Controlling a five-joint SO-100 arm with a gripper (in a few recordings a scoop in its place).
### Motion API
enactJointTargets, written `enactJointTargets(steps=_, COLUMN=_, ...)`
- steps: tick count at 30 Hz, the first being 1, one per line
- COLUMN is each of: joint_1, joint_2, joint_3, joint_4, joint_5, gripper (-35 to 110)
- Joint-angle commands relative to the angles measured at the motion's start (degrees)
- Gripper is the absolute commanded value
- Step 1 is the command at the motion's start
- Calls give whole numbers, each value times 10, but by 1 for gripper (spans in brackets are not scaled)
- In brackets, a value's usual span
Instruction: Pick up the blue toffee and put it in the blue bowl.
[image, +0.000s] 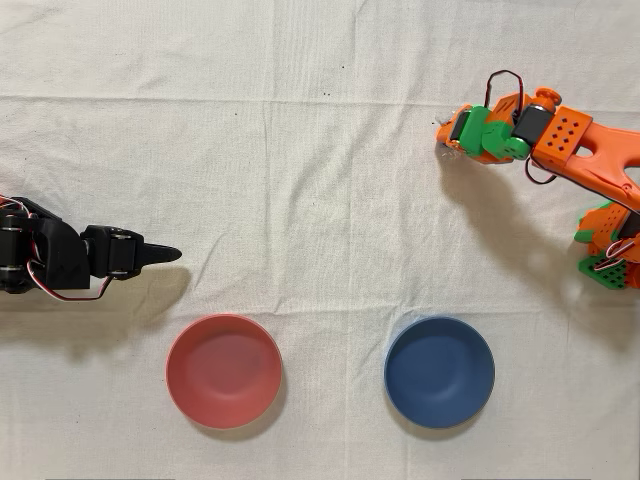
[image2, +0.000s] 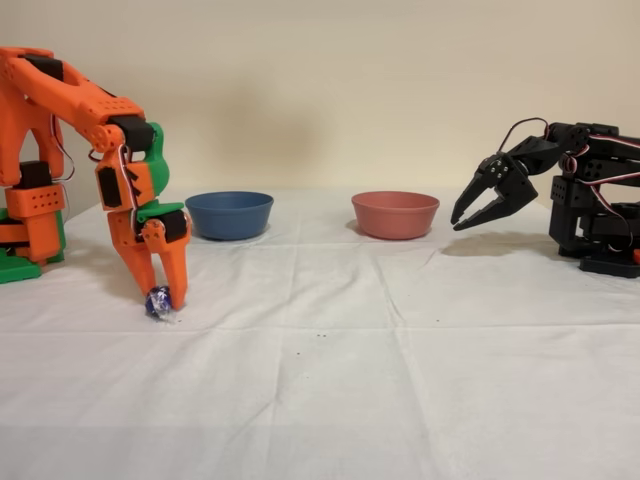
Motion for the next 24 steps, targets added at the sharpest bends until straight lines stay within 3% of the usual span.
enactJointTargets(steps=1, joint_1=5, joint_2=23, joint_3=-11, joint_4=0, joint_5=-14, gripper=13)
enactJointTargets(steps=14, joint_1=-43, joint_2=181, joint_3=71, joint_4=18, joint_5=-36, gripper=12)
enactJointTargets(steps=24, joint_1=-142, joint_2=310, joint_3=87, joint_4=82, joint_5=-35, gripper=12)
